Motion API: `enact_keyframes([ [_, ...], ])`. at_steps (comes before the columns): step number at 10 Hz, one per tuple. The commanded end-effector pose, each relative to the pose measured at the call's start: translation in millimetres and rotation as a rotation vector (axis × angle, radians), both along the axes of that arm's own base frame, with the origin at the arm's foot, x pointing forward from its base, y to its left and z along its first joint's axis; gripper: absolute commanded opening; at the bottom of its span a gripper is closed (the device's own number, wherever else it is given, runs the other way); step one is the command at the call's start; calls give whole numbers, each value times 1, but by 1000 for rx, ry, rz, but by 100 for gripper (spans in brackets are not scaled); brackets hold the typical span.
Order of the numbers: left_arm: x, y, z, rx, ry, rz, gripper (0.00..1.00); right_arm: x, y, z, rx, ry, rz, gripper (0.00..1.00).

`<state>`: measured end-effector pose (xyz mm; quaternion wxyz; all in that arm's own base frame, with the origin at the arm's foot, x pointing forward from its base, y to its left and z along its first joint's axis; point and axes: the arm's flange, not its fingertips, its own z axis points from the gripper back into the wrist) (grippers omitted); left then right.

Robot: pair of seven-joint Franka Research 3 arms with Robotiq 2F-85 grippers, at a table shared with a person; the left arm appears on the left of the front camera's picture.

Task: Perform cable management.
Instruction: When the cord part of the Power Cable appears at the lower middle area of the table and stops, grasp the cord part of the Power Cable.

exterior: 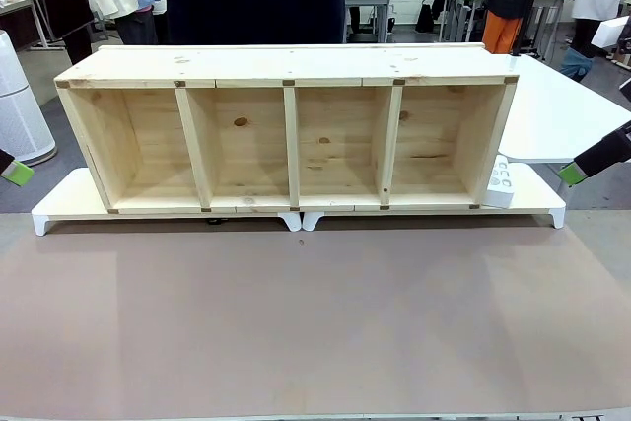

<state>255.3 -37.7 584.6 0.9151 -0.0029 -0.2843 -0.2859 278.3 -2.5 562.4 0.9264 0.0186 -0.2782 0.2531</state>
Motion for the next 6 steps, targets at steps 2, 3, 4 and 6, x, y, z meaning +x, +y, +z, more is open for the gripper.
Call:
enact_keyframes([
  [2, 3, -1, 1, 0, -12, -6, 100, 3, 0, -1, 2, -2, -5, 100],
  [3, 3, -1, 1, 0, -12, -6, 100, 3, 0, -1, 2, -2, -5, 100],
  [4, 3, -1, 1, 0, -12, -6, 100, 3, 0, -1, 2, -2, -5, 100],
  [6, 3, -1, 1, 0, -12, -6, 100, 3, 0, -1, 2, -2, -5, 100],
])
